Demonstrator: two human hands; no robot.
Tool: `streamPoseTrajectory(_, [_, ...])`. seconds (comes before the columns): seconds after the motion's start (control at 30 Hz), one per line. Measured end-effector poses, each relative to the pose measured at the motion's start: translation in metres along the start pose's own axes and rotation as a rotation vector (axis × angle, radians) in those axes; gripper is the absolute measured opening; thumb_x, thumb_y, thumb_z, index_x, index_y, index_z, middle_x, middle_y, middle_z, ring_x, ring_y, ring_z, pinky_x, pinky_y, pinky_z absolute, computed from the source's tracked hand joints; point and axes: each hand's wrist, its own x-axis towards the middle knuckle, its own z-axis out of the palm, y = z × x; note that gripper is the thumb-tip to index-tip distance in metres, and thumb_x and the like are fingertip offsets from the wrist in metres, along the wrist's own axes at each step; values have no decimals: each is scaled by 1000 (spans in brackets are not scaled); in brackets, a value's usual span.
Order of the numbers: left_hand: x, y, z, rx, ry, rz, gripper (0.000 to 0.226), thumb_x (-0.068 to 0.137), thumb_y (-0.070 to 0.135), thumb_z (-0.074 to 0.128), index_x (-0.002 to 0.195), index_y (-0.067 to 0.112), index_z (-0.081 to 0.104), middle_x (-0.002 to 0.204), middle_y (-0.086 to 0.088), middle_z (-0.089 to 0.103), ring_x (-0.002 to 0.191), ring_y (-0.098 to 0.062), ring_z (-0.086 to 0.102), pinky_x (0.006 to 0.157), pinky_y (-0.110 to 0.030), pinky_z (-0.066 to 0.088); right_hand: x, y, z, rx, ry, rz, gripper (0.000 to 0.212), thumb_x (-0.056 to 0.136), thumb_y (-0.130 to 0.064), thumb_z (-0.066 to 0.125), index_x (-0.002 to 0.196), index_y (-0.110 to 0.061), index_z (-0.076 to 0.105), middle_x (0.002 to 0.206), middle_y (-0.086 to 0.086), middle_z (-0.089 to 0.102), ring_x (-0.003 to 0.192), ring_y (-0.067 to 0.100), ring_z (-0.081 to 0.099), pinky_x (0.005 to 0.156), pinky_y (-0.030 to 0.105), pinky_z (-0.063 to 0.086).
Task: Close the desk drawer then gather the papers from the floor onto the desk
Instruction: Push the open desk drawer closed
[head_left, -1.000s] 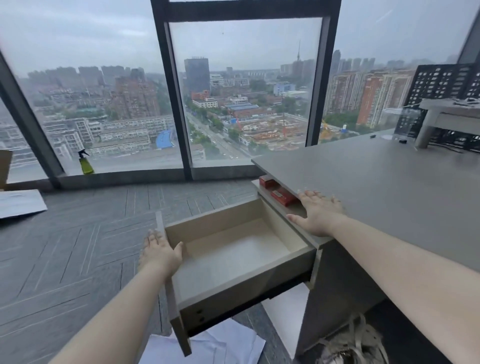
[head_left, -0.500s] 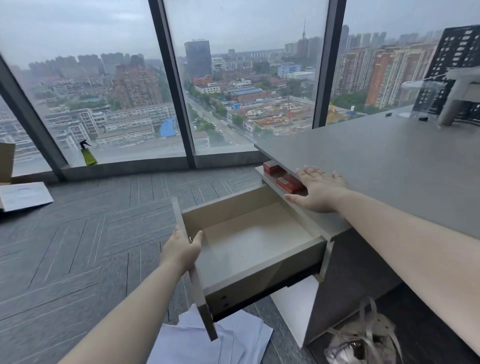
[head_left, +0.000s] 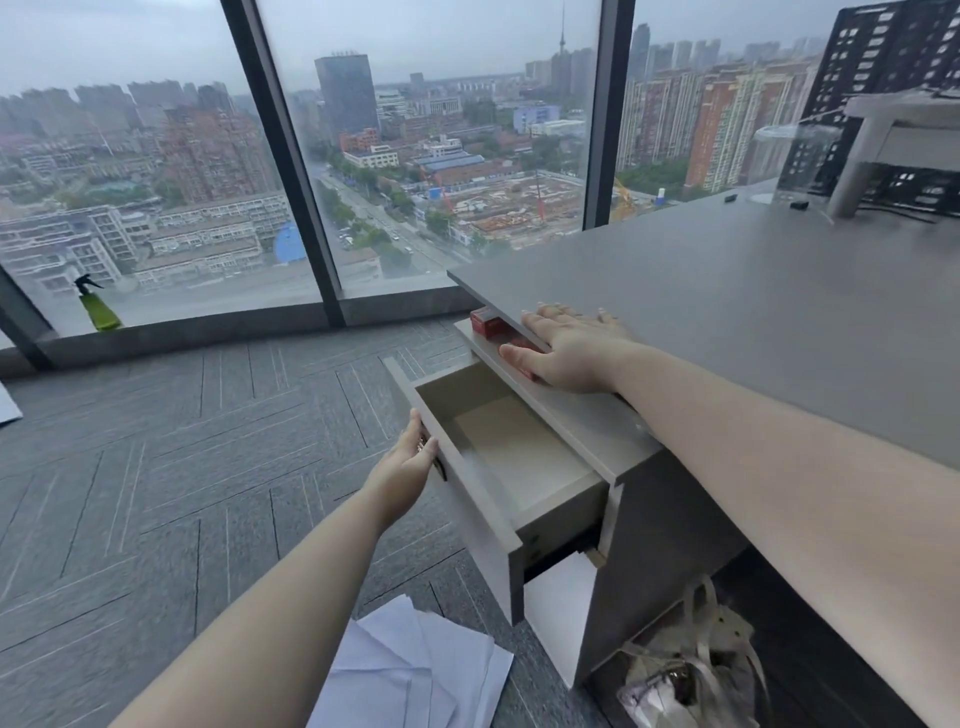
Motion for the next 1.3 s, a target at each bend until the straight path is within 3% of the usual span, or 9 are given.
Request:
streamPoseTrajectory(0.53, [52,30,53,52,-72,107,71,92,21,42,150,39,4,161,1,14,149,-21,7,120,-47,13,16,3,0,45,24,-33,77,86,-71,13,151,-29,13,162,-5,7,149,12,2,119,49,-2])
streamPoseTrajectory(0.77, [62,43,69,78,-100,72,89,72,22,44,149,42,2,161,2,12,149,-24,2,119,-50,11,15,4,0,64,31,-39,78,86,-72,14,150,-28,17,162,-5,9,149,13,4,119,50,-1])
streamPoseTrajectory(0.87, [66,39,60,240,-96,115,80,86,10,46,151,35,7,160,1,16,148,-23,12,120,-43,17,16,4,0,70,36,-49,78,86,-72,14,150,-28,16,162,-4,9,149,13,4,118,50,-1])
streamPoseTrajectory(1.0, [67,32,56,609,20,207,62,94,20,46,150,27,20,158,-3,26,146,-20,23,112,-37,29,16,4,-1,67,39,-48,78,86,-71,15,151,-27,15,162,-3,9,149,14,4,118,50,0])
streamPoseTrajectory(1.2, [73,21,64,788,171,253,50,97,32,39,146,31,32,151,6,40,142,-15,33,107,-37,39,16,5,0,69,39,-55,78,86,-71,15,150,-26,19,162,-2,11,149,15,6,118,51,2])
streamPoseTrajectory(1.3, [78,22,62,896,290,360,39,96,36,41,133,30,52,138,9,57,130,-19,48,98,-37,42,17,5,0,58,40,-58,78,86,-71,14,150,-26,18,162,-2,10,149,15,6,118,52,2])
